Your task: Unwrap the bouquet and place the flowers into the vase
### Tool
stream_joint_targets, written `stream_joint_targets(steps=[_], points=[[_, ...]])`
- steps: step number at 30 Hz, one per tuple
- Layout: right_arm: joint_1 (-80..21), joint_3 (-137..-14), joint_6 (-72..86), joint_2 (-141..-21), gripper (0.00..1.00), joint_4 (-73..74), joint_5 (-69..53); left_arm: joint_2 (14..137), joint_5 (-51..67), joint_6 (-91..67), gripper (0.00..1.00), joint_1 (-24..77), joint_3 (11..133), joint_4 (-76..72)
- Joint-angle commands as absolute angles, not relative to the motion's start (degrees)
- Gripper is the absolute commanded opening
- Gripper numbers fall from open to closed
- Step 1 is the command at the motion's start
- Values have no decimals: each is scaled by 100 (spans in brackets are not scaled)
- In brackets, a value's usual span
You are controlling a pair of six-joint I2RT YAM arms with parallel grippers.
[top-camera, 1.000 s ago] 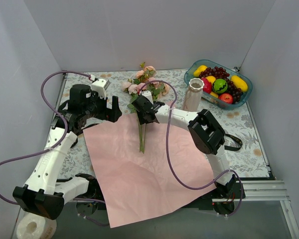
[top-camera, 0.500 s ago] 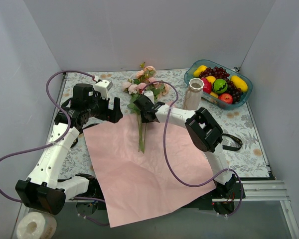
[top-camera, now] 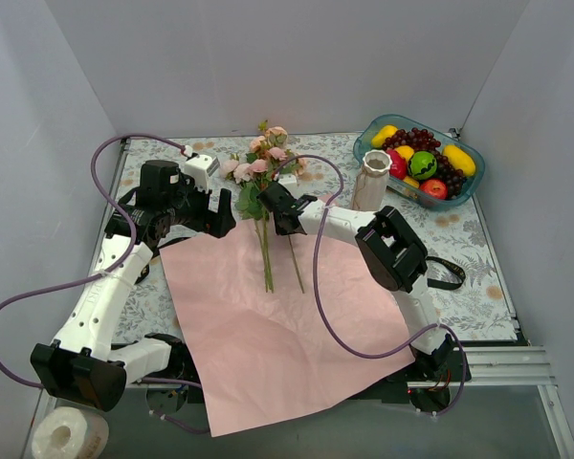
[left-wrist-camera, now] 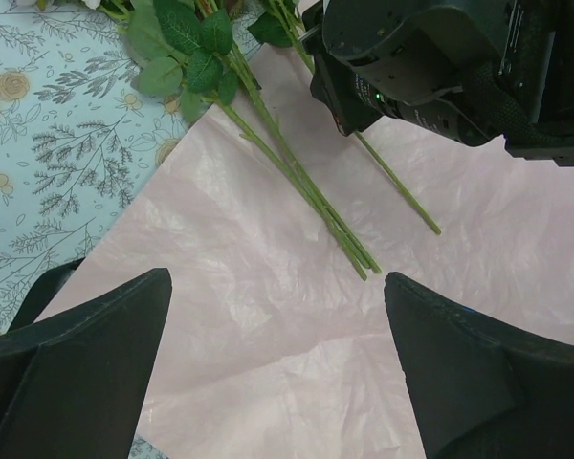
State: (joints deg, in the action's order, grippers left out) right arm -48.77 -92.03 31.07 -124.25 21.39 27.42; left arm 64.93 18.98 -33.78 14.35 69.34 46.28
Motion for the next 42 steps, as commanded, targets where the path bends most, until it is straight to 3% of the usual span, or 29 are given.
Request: stream_joint_targets(steps=[1,13,22,25,27,30,42], points=[[-4860,-9290,3138,-12025,1,2399,3294,6407,2083,-3155,93,1362,7058,4492],[-4860,-9387,2233,-10082,1,2251,3692,6855,2513,-3138,93,1222,7638,4544],[-4860,-10167,442,-9071,1,1285,3349,7005,2751,-3155,93,1020,7875,4597],[-4852,-9873,-700,-8694,1,180,3436,7049,2812,-3103,93,976,7927,4606],[-4756,-9380,-1602,-8176,1,-1472,3288,7066,2856,-3103,93,923,7928,4562],[-4248,-8991,-1828,-7823,1,-2493,2798,7128,2962,-3120,94,888,7989,4553],[-2980,-8263,-1626,-7708,1,-3672,2154,7576,3199,-3103,94,809,8235,4518]])
